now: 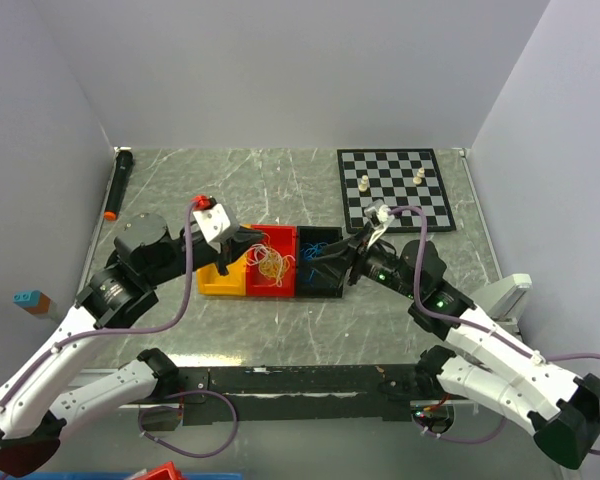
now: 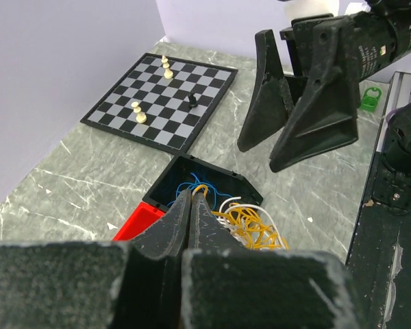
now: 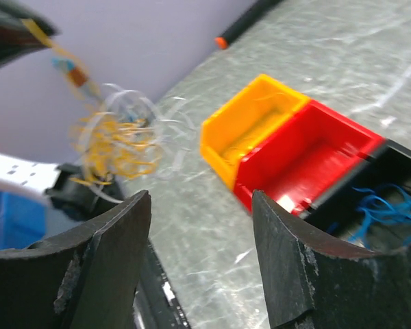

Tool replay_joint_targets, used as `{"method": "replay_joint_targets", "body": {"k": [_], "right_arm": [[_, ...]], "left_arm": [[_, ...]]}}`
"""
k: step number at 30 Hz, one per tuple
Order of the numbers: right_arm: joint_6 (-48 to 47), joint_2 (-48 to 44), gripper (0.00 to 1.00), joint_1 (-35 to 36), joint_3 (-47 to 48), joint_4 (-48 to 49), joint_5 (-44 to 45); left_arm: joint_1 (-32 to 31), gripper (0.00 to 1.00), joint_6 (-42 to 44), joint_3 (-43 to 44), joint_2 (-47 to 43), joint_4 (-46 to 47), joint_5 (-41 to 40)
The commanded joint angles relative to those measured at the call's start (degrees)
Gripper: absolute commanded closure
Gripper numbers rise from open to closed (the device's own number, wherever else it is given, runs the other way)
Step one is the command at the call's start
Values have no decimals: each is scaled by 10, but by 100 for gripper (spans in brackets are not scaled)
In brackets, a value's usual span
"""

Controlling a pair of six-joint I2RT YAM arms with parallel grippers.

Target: Untangle the cables

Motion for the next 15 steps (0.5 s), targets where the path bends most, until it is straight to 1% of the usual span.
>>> {"method": "replay_joint_targets", "body": {"k": [1,9,13,15], "right_arm": [[8,13,33,12,44,56,-66],[4,66,35,65,81,87,-61],[3,103,39,85,112,85,-51],[7,122,44,88,123,85,-48]], "left_arm": [[1,99,-9,7,6,31,13],[2,99,-5,5,12,39,9],[2,99,-3,5,11,40,10],[1,99,-3,6,12,41,10]]}}
